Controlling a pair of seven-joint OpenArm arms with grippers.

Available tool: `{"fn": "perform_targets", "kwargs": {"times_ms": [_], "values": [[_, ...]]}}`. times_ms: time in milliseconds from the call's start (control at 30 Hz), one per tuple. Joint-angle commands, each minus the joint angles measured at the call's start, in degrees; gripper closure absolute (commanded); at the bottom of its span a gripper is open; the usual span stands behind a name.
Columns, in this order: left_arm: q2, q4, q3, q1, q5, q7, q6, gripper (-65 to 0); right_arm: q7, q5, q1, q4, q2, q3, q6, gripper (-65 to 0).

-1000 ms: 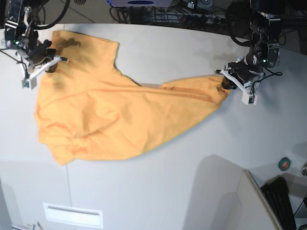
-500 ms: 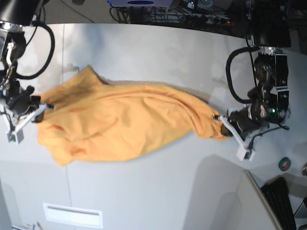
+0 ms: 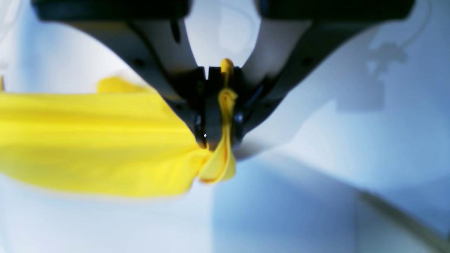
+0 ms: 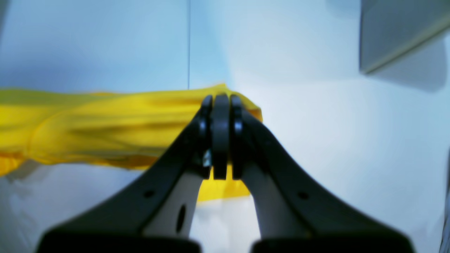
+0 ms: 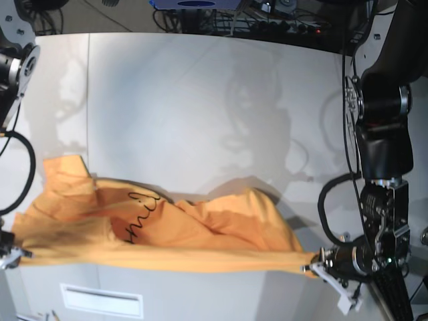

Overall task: Layout the t-shirt on the table in an organized manner, then fold the t-shirt properly
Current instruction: 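Lift the shirt with both grippers and lay it flat on the table, then release the shirt with the left gripper and raise it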

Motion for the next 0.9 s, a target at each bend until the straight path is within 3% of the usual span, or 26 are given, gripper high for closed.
{"fn": "perform_targets", "kwargs": {"times_ms": [0, 133, 233, 400, 533, 633, 867], "values": [[-0.22, 1.16, -0.09, -4.37, -0.58, -1.51, -0.01, 0.0, 1.67, -0.02, 3.05, 1.66, 1.83, 0.33, -0.02, 0.0], [0.22, 1.43, -0.18, -9.65, -0.94, -1.25, -0.01, 0.0, -2.63, 0.07, 5.68, 6.68, 3.85, 0.5, 0.16, 0.0], [-0.22, 2.92, -0.09, -8.15, -0.76, -0.1, -0.01, 0.0, -4.57, 0.24, 1.81, 11.77, 3.5, 4.02, 0.34, 0.0], [-1.89, 15.84, -0.09, 7.58, -0.58, 2.62, -0.01, 0.0, -4.3, 0.24, -13.83, 19.86, 0.16, 7.45, 0.34, 0.0], [-3.56, 24.55, -0.27, 22.97, -0.58, 2.36, 0.08, 0.0, -3.78, 0.24, -25.17, 21.53, -4.68, 10.26, 0.34, 0.0], [-3.65, 24.64, -0.53, 31.05, -0.58, 2.09, 0.08, 0.0, 0.71, 0.24, -31.59, 18.37, -6.35, 10.26, 0.34, 0.0], [-3.47, 20.77, -0.18, 39.14, -0.58, -6.26, 0.08, 0.0, 7.92, -0.02, -33.35, 3.6, -6.61, 10.0, 0.34, 0.0]]}}
